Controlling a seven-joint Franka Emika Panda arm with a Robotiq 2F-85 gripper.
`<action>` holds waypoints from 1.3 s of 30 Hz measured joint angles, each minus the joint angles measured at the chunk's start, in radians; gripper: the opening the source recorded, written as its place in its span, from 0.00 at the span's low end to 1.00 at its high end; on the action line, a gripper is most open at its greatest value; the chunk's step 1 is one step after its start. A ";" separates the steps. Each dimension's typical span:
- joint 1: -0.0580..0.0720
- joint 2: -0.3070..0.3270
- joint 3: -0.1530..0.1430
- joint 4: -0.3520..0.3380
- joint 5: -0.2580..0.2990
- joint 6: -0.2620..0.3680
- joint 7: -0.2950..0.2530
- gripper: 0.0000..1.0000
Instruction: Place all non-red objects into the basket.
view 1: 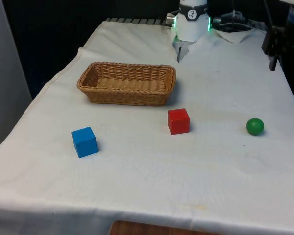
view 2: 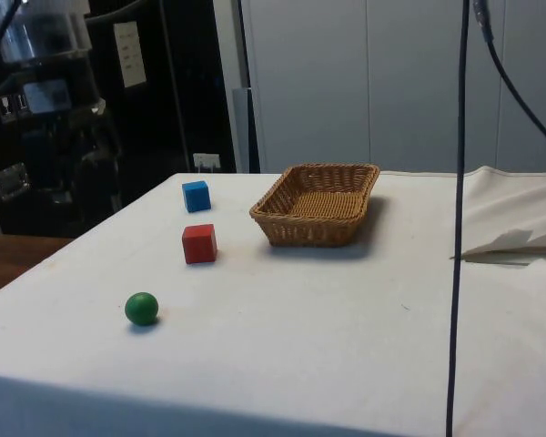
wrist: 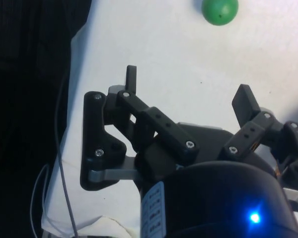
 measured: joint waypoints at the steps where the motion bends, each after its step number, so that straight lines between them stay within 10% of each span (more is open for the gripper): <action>1: 0.000 0.000 0.001 -0.010 0.001 0.010 0.000 1.00; 39: -0.027 -0.014 -0.050 -0.293 -0.008 0.418 -0.038 1.00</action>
